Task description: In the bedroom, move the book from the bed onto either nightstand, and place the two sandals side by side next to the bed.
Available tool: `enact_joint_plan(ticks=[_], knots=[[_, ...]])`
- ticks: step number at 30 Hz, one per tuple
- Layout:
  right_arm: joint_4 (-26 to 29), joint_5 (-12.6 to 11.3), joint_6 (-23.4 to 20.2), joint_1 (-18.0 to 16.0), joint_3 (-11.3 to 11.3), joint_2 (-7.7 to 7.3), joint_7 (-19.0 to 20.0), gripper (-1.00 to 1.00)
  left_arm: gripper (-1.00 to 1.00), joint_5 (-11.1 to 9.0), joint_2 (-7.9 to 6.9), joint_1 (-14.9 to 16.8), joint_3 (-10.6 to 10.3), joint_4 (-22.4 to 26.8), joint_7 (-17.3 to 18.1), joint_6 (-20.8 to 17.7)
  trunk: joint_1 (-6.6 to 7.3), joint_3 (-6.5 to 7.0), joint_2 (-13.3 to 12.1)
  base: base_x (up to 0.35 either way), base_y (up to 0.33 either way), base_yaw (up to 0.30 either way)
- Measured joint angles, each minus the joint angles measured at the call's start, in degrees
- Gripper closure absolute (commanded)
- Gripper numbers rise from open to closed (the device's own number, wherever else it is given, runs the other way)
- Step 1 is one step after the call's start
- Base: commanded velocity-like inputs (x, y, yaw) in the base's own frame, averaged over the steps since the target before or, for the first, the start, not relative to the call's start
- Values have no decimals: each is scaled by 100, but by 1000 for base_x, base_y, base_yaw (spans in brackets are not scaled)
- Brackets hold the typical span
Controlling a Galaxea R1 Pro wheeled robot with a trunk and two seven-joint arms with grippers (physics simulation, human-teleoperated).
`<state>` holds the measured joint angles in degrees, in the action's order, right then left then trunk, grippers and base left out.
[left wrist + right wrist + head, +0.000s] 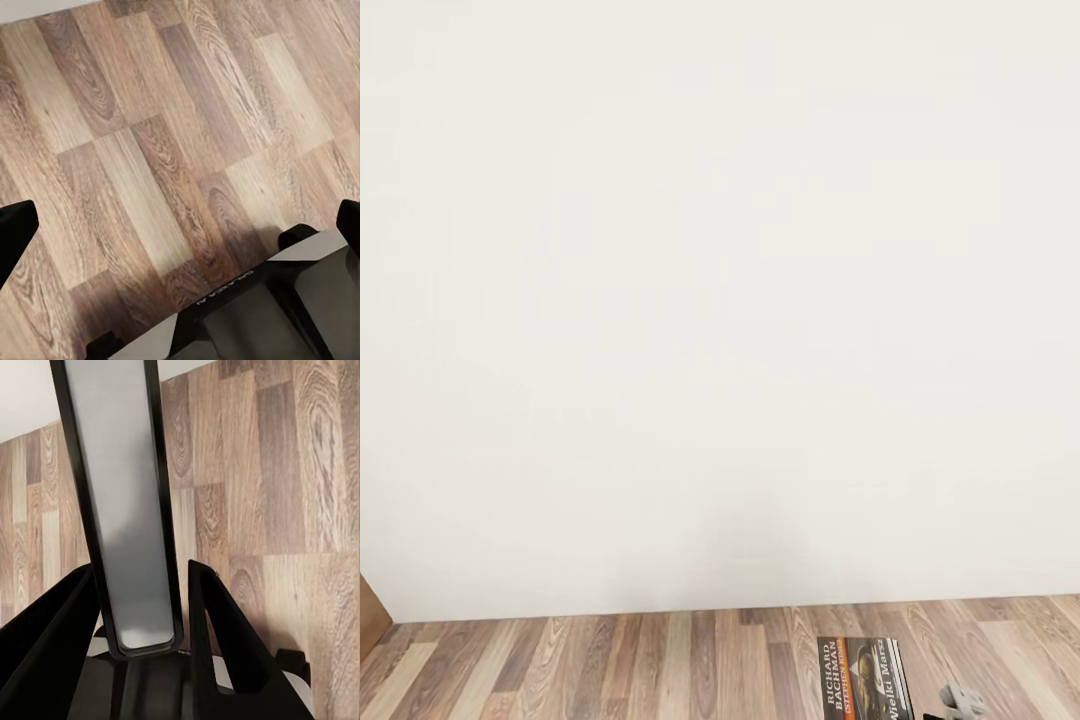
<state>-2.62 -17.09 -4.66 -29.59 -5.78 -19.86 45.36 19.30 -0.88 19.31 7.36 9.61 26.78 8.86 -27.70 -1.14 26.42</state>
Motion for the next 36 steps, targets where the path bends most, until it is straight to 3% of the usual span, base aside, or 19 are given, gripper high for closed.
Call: enact_joint_plan(ticks=[36], knots=[[-1, 3, 0, 0, -13, 0, 2, 100, -100, 4, -1, 2, -2, 0, 0, 0, 0, 0, 0, 326, 0, 0]])
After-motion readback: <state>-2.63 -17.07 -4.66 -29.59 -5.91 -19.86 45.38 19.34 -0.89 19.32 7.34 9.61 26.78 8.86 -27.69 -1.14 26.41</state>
